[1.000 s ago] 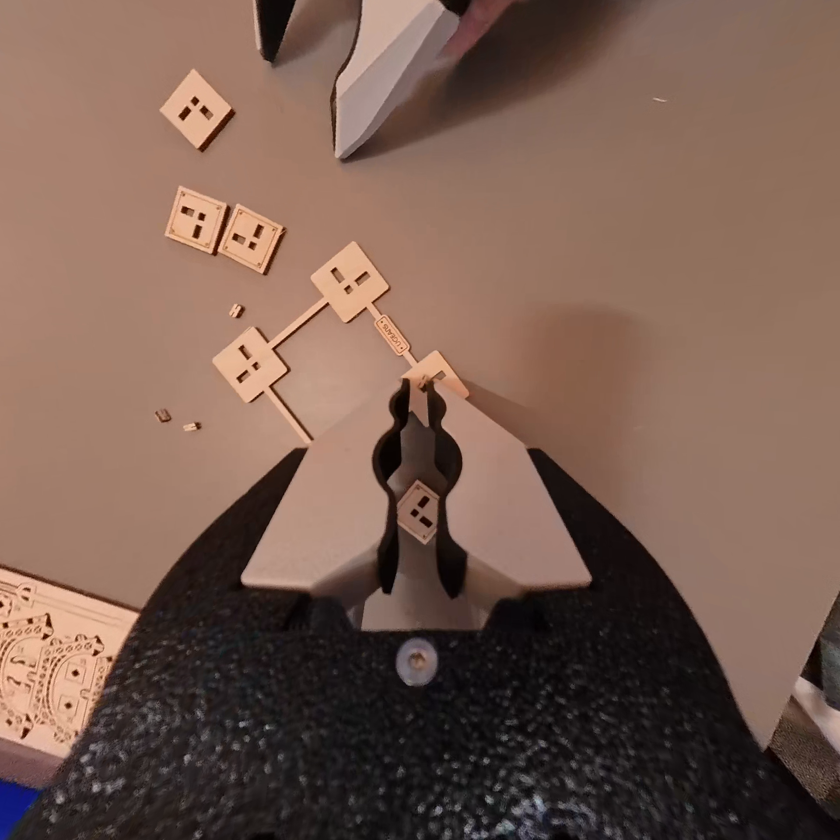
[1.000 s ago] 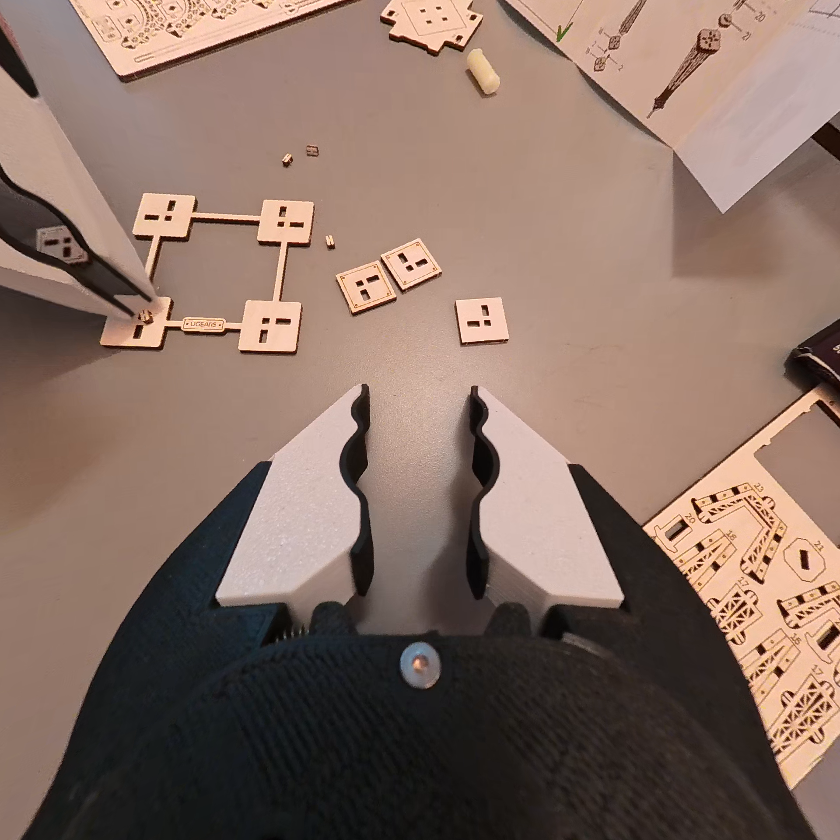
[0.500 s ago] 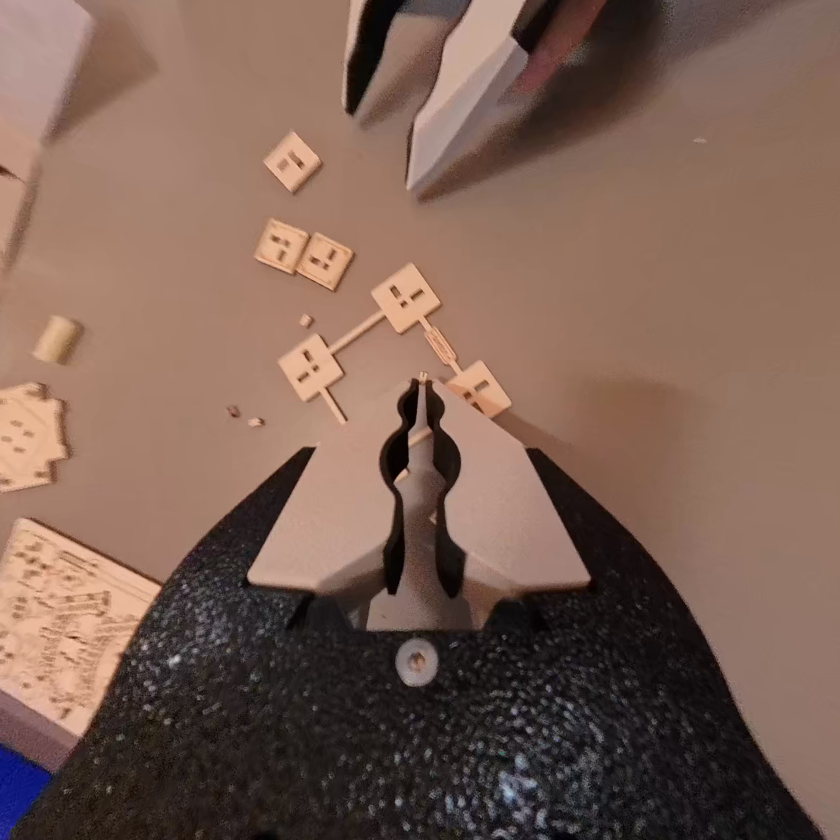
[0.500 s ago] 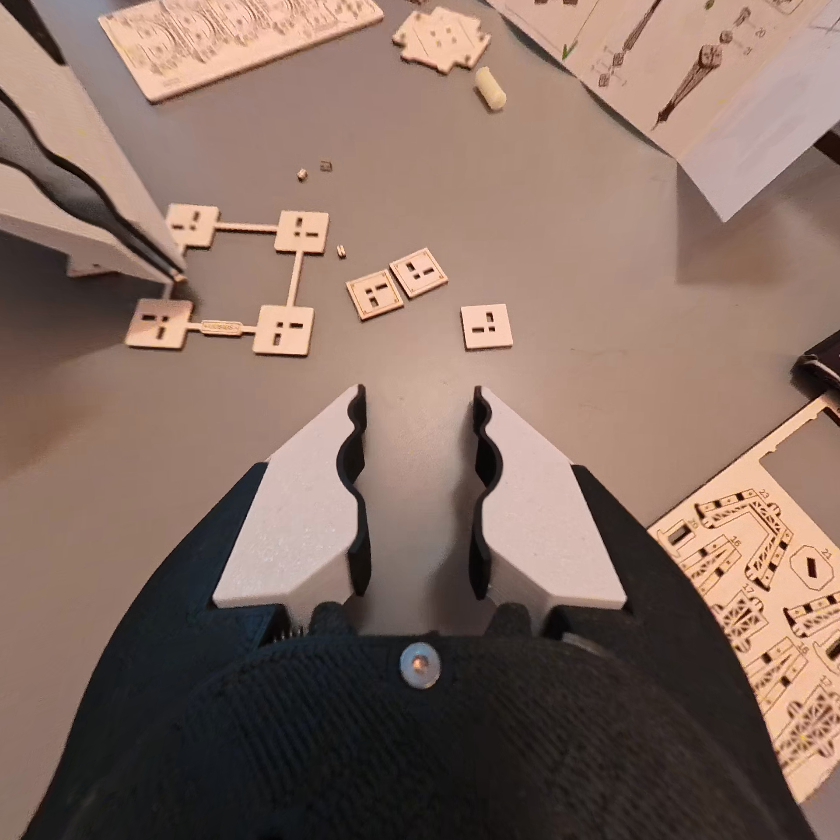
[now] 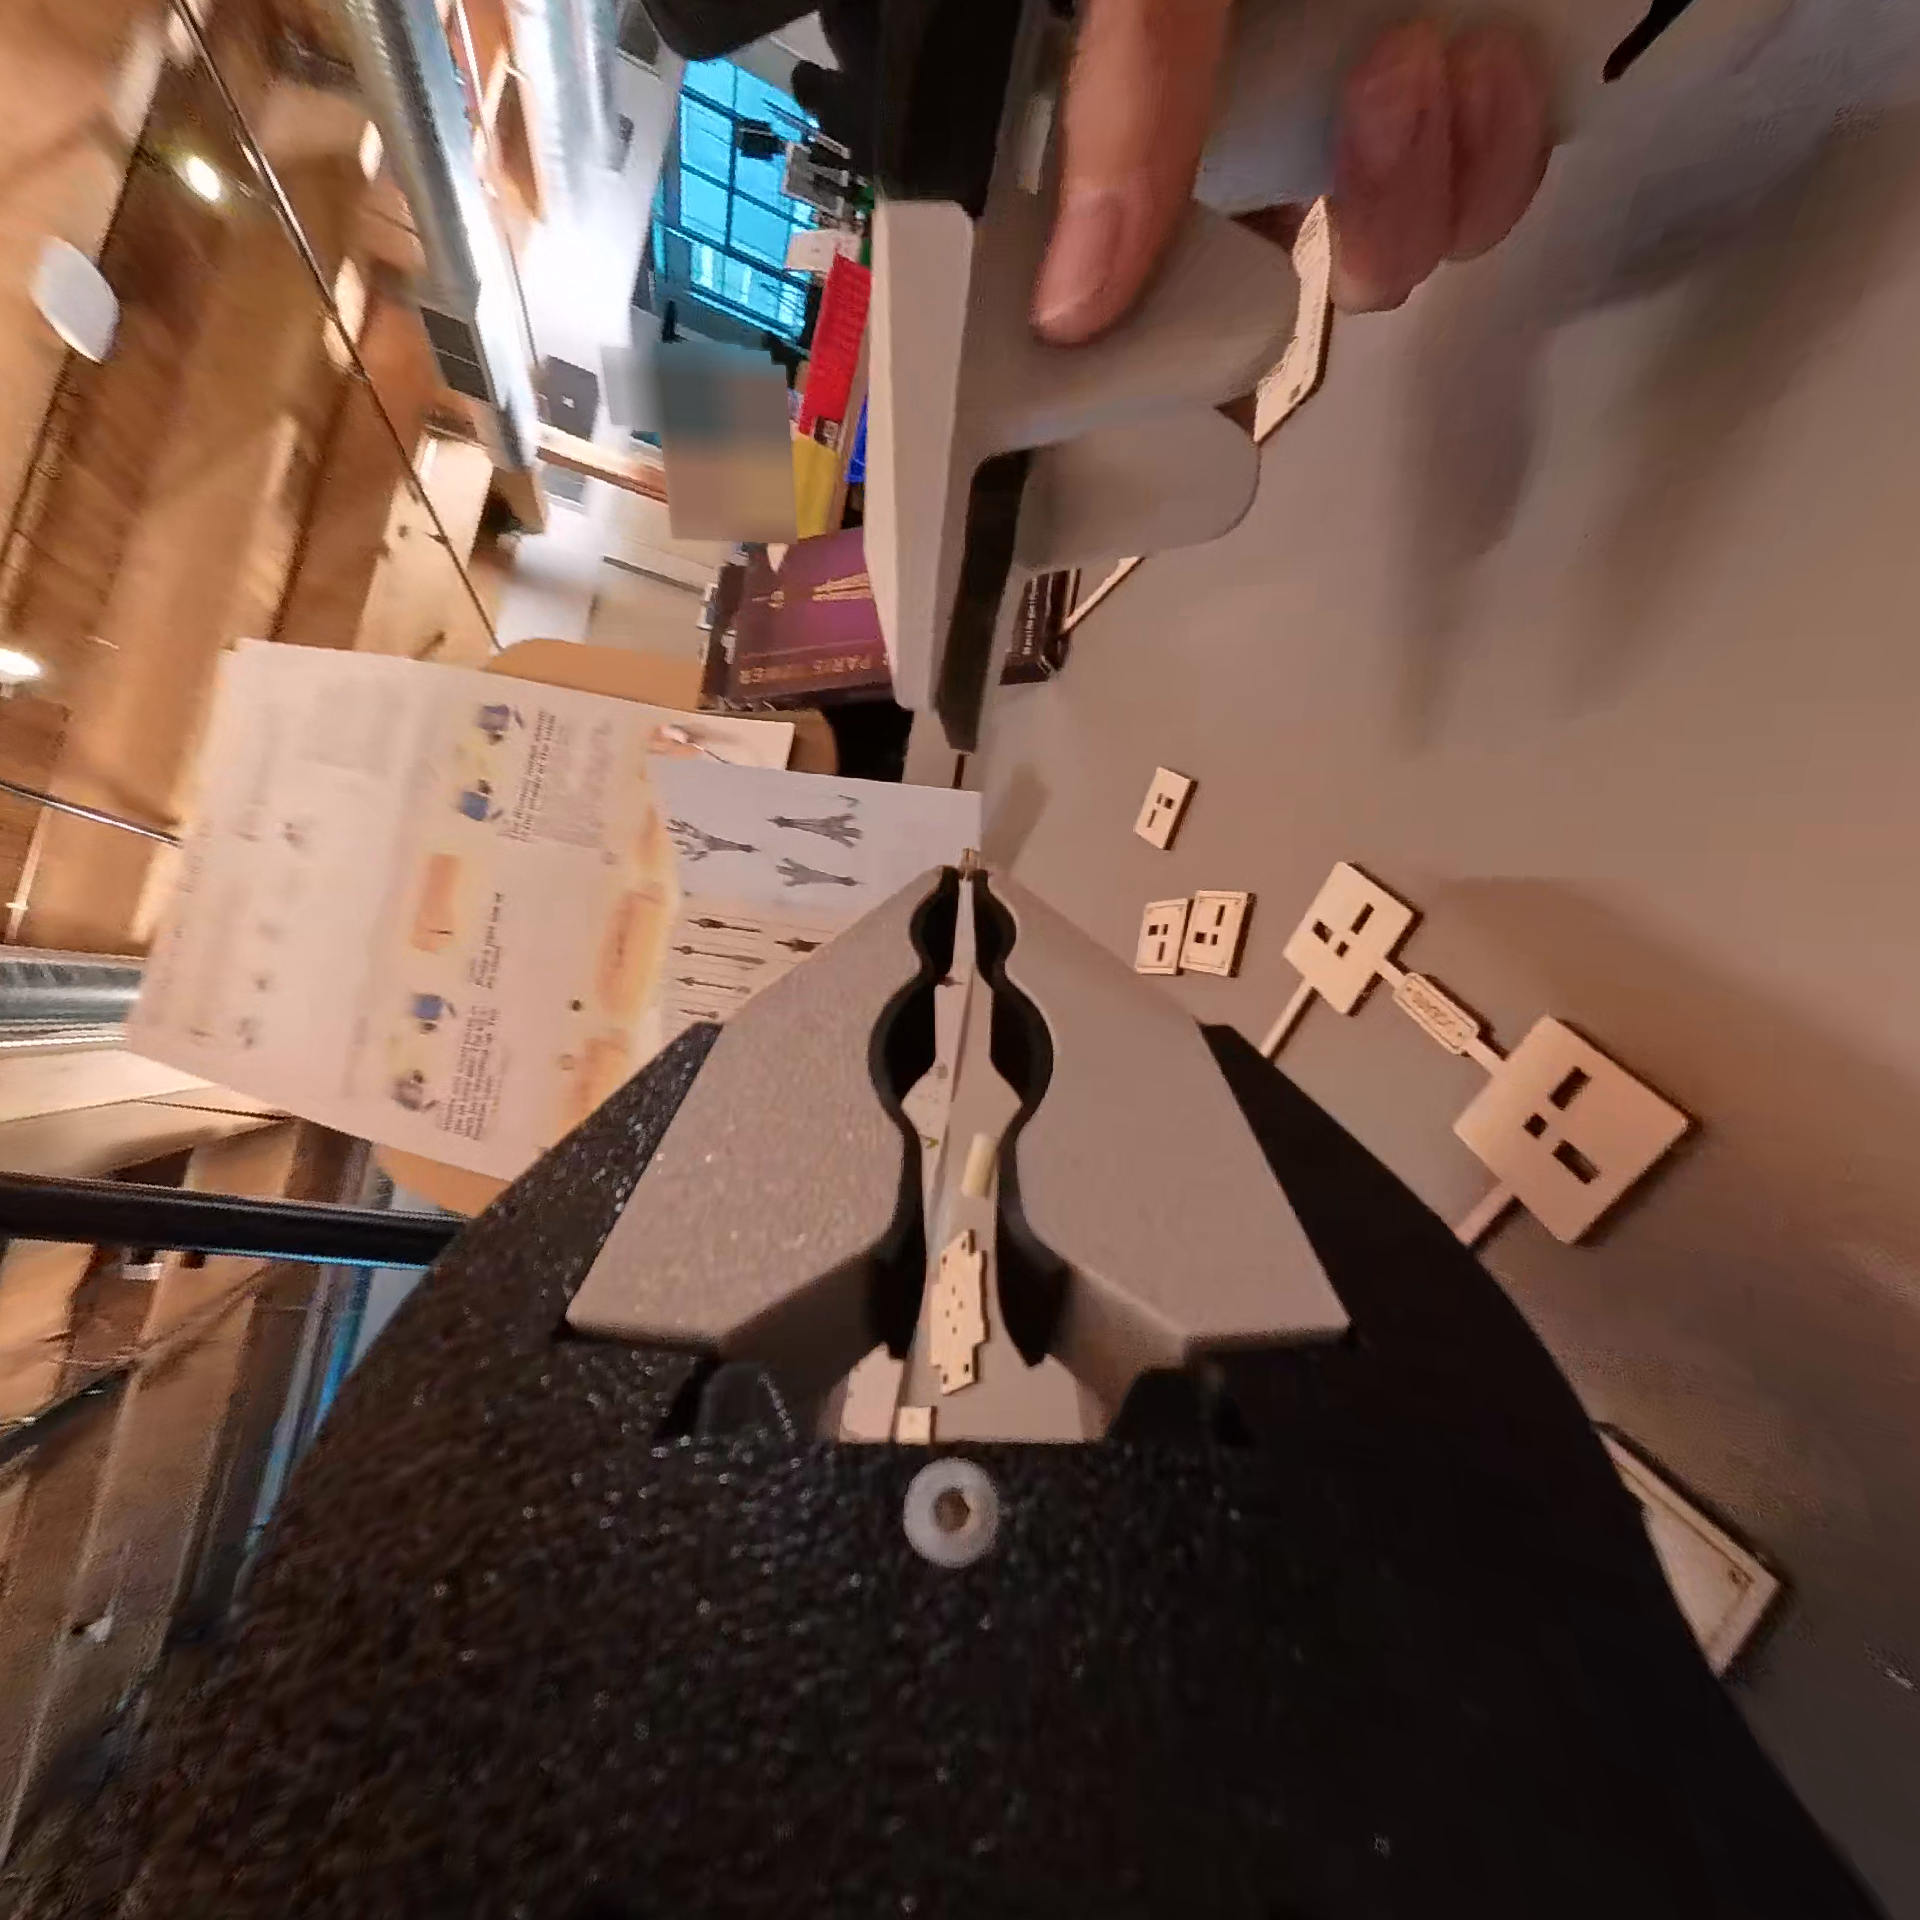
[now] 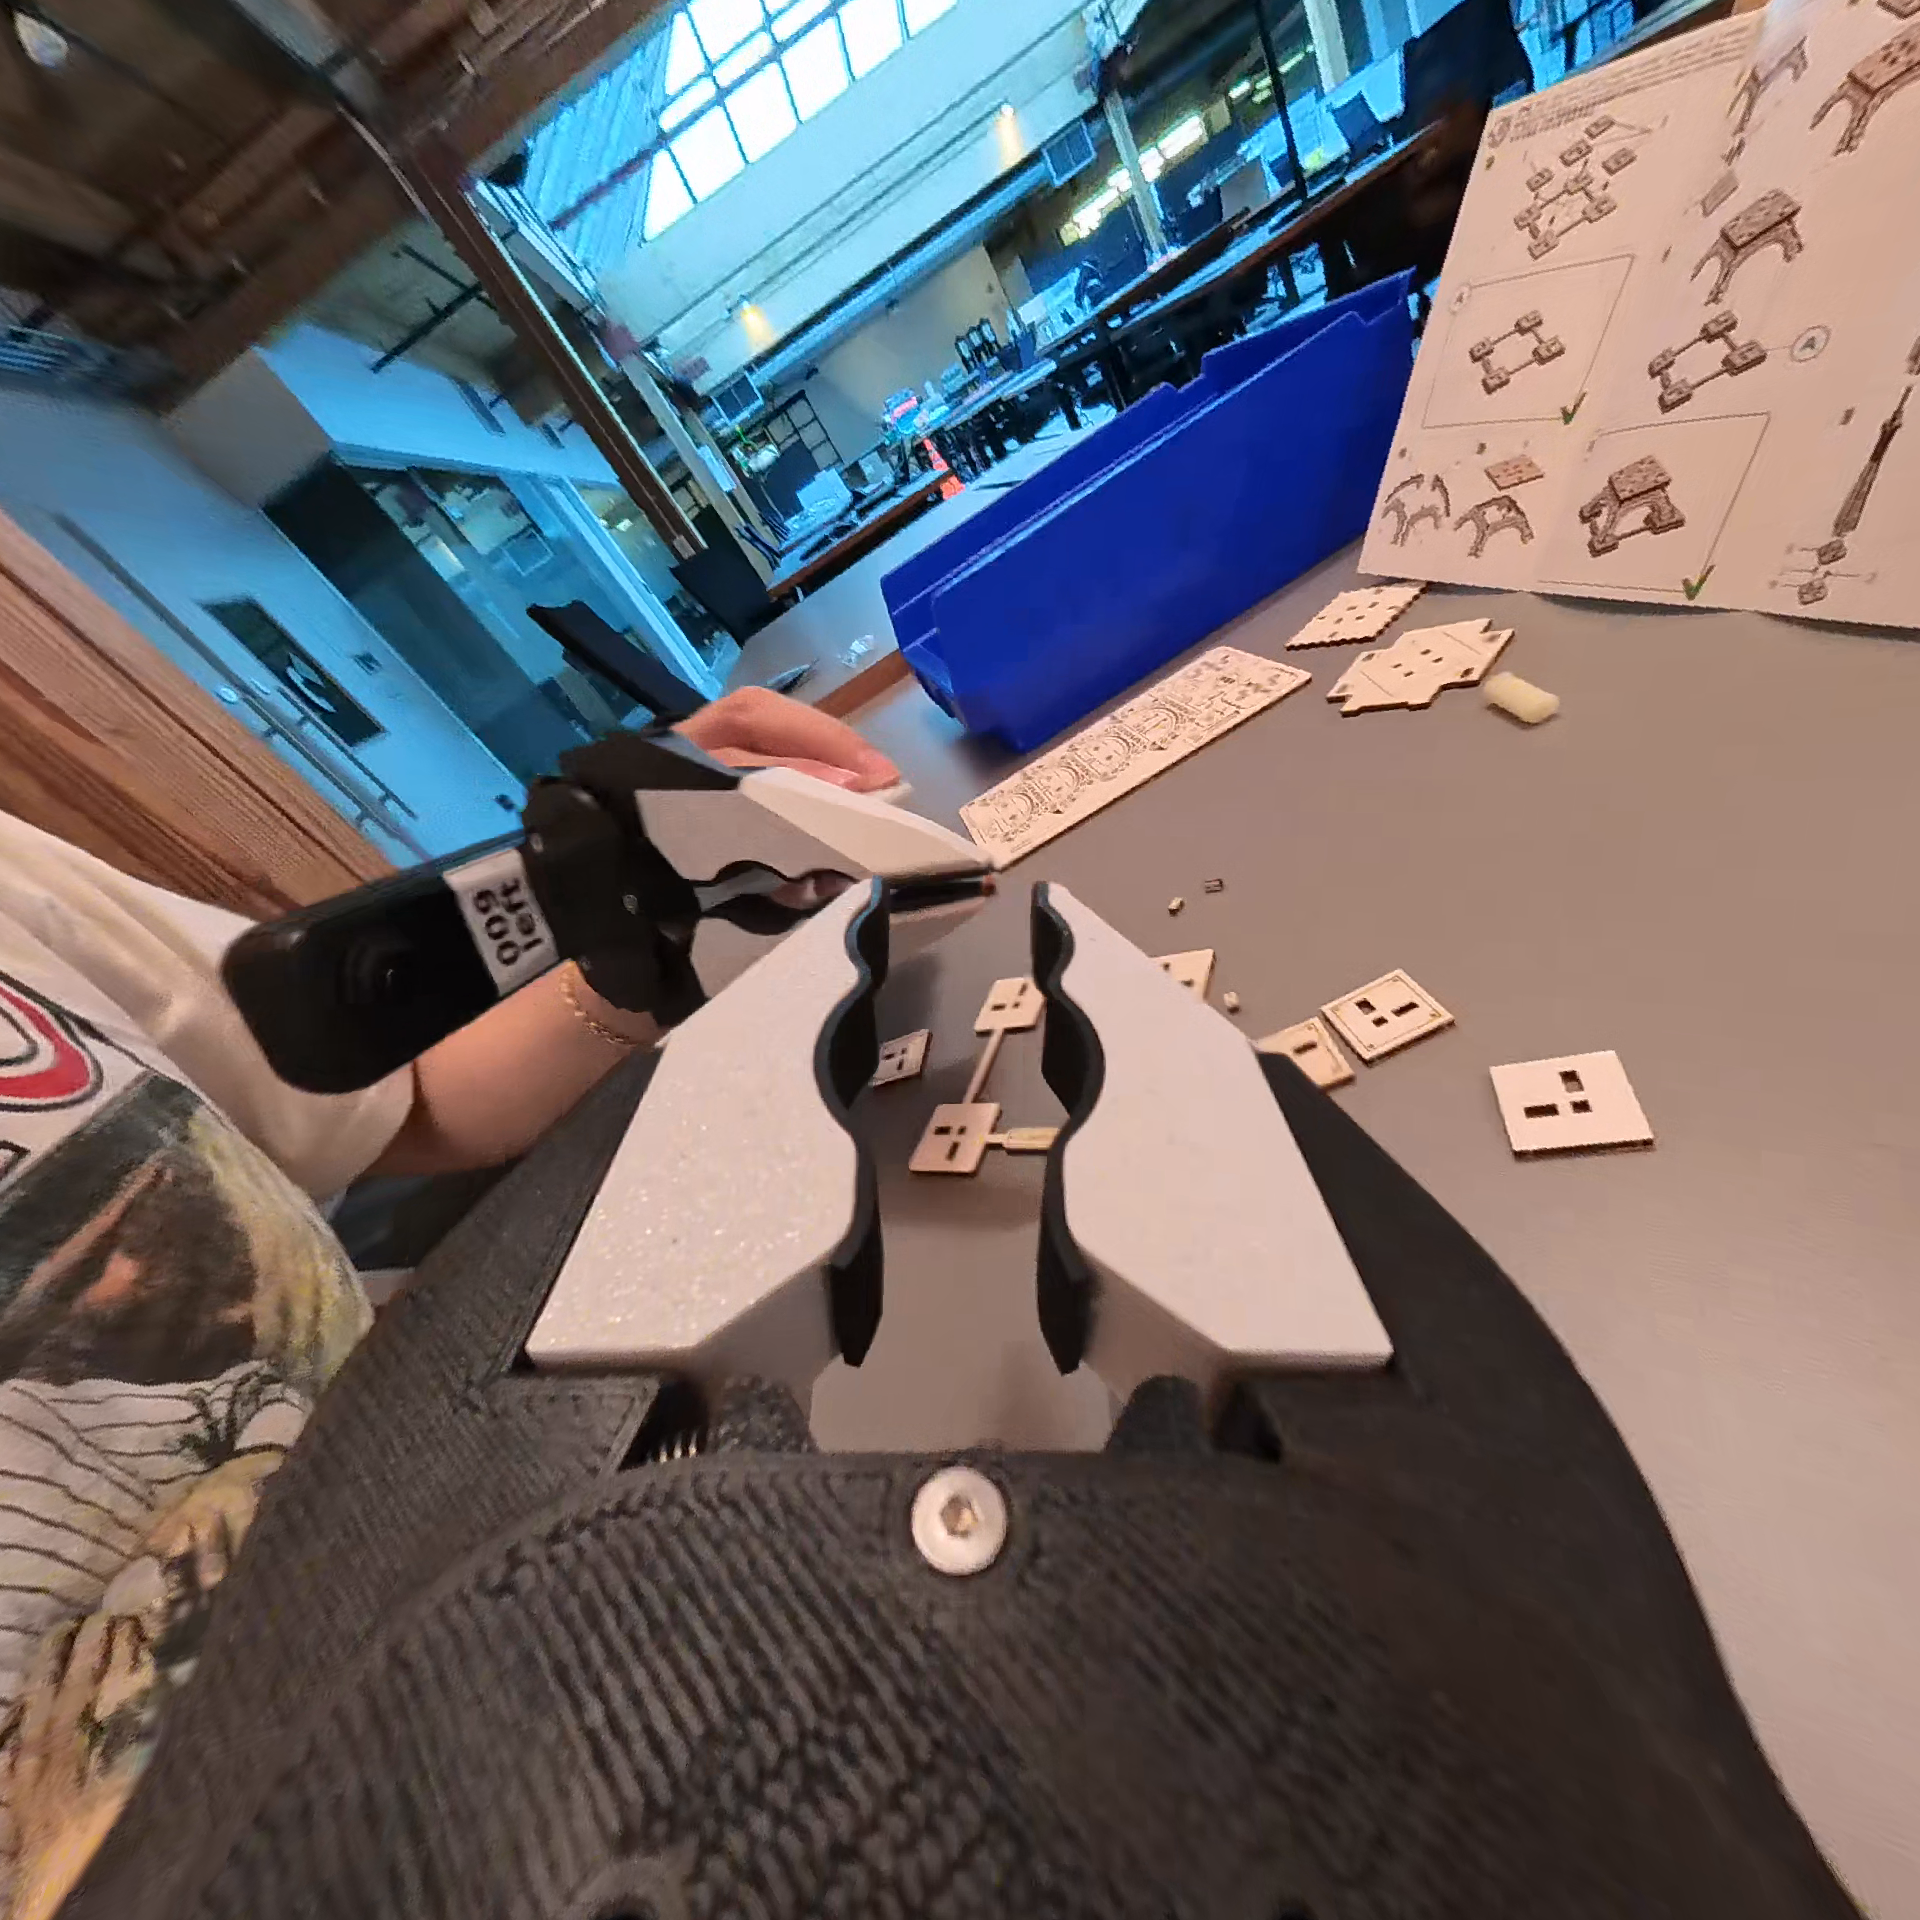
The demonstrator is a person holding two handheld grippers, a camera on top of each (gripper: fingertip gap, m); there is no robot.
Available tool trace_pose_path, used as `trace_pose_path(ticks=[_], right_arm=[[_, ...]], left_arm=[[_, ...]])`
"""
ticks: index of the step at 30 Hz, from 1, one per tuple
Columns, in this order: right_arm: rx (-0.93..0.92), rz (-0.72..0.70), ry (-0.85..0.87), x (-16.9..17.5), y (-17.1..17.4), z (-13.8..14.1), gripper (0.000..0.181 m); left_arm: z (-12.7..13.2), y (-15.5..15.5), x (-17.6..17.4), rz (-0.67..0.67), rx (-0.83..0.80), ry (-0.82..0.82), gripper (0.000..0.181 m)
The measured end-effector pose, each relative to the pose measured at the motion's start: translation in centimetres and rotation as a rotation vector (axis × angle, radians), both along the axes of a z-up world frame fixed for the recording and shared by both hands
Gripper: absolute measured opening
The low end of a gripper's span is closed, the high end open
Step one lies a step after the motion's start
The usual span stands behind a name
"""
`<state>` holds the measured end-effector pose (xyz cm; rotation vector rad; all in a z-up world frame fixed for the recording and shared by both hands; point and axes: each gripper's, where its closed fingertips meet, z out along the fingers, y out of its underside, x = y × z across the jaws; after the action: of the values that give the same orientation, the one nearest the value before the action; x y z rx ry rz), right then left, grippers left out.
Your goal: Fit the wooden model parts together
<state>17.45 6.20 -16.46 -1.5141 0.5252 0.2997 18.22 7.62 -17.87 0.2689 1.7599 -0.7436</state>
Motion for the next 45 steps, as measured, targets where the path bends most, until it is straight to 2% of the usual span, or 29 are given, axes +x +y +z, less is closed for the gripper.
trace_pose_path(ticks=[3, 10, 15, 19, 23, 28, 31, 34, 37, 40, 43, 45], right_arm=[[-0.036, -0.007, -0.011, 0.1, 0.2, -0.8, 0.025], [0.031, 0.030, -0.005, -0.6, 0.9, -0.1, 0.015], [0.022, 0.057, -0.023, -1.1, 1.2, -0.3, 0.016], [0.035, 0.068, -0.039, -1.4, 1.3, 0.1, 0.014], [0.043, 0.070, -0.065, -1.6, 1.2, 0.4, 0.002], [0.065, 0.073, -0.110, -1.7, 1.1, 0.9, 0.001], [0.135, 0.078, -0.117, -1.7, 0.7, 1.8, 0.001], [0.303, 0.109, -0.053, -1.8, -0.2, 3.7, 0.001], [0.462, 0.142, -0.035, -2.1, -1.2, 5.7, 0.000], [0.526, 0.169, -0.089, -3.0, -1.6, 6.7, 0.001], [0.574, 0.194, -0.137, -4.0, -1.7, 7.8, 0.000], [0.603, 0.203, -0.133, -4.3, -1.8, 8.3, 0.000]], left_arm=[[0.7, -0.4, -0.6, -0.031, -0.025, -0.017, 0.000], [1.3, -0.8, -1.4, -0.064, -0.050, -0.022, 0.000], [1.8, -0.8, -1.5, -0.060, -0.068, -0.025, 0.000], [1.8, -1.0, -1.7, -0.062, -0.051, -0.047, 0.000], [1.9, -1.1, -1.8, -0.055, -0.019, -0.086, 0.000], [2.4, -1.2, -1.9, -0.067, -0.021, -0.102, 0.000], [3.7, -1.2, -2.3, -0.083, -0.109, -0.077, 0.001], [5.1, -1.4, -2.8, -0.114, -0.311, 0.122, 0.011], [7.1, -0.8, -2.6, -0.097, -0.613, 0.371, 0.007], [8.8, -0.9, -3.3, -0.186, -0.868, 0.660, 0.003], [9.5, -1.8, -4.7, -0.332, -0.955, 0.877, 0.002], [9.6, -2.2, -5.3, -0.378, -0.973, 0.966, 0.002]])
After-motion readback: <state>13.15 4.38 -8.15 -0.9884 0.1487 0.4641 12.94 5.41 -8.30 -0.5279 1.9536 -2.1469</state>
